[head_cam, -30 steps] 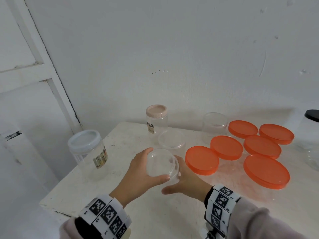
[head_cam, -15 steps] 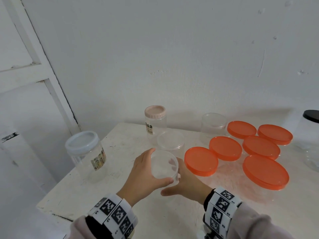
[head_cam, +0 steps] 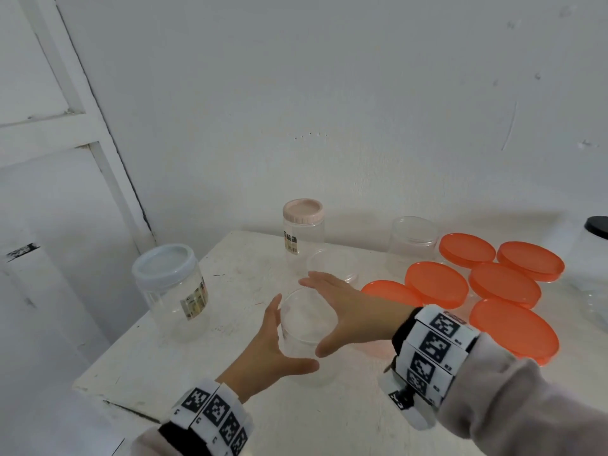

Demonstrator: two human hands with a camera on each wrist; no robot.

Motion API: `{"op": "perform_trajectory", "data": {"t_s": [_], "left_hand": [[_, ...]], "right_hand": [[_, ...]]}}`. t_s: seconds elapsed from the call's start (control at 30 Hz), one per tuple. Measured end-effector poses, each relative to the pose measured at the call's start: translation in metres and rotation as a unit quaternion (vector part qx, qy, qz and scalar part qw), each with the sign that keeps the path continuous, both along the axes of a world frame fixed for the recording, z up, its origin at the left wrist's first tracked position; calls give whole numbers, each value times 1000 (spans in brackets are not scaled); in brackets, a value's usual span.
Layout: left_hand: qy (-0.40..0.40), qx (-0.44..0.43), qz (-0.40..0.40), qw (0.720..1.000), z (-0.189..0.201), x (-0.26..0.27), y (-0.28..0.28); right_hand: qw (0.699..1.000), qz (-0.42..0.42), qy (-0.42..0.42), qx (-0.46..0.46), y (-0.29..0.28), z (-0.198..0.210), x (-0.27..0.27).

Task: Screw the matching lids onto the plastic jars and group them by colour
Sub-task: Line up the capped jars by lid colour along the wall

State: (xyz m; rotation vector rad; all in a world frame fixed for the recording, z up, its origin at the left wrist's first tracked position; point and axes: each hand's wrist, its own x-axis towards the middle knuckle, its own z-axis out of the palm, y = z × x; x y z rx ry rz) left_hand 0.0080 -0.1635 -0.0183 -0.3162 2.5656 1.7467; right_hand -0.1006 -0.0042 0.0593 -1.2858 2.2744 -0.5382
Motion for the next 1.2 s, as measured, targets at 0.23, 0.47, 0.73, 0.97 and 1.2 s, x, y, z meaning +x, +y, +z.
{"op": "perform_trajectory", "data": {"t_s": [0.23,0.47,0.73,0.97,1.2], "left_hand": [[65,-26,-25,997,-5,-10,6],[56,3,-26,998,-9,-17,7],[82,31,-41,995,-10,-16,9],[114,52,-65,990,-1,-12,13],[122,57,-68,989,-1,-10,13]], "right_hand": [[990,47,56,117,-23,19,-1],[972,60,95,206,-31,29,-2],[970,66,88,216,-32,36,-10],[974,-1,110,199,-32,25,-11],[966,-25,131,221,-30,26,-11]]}}
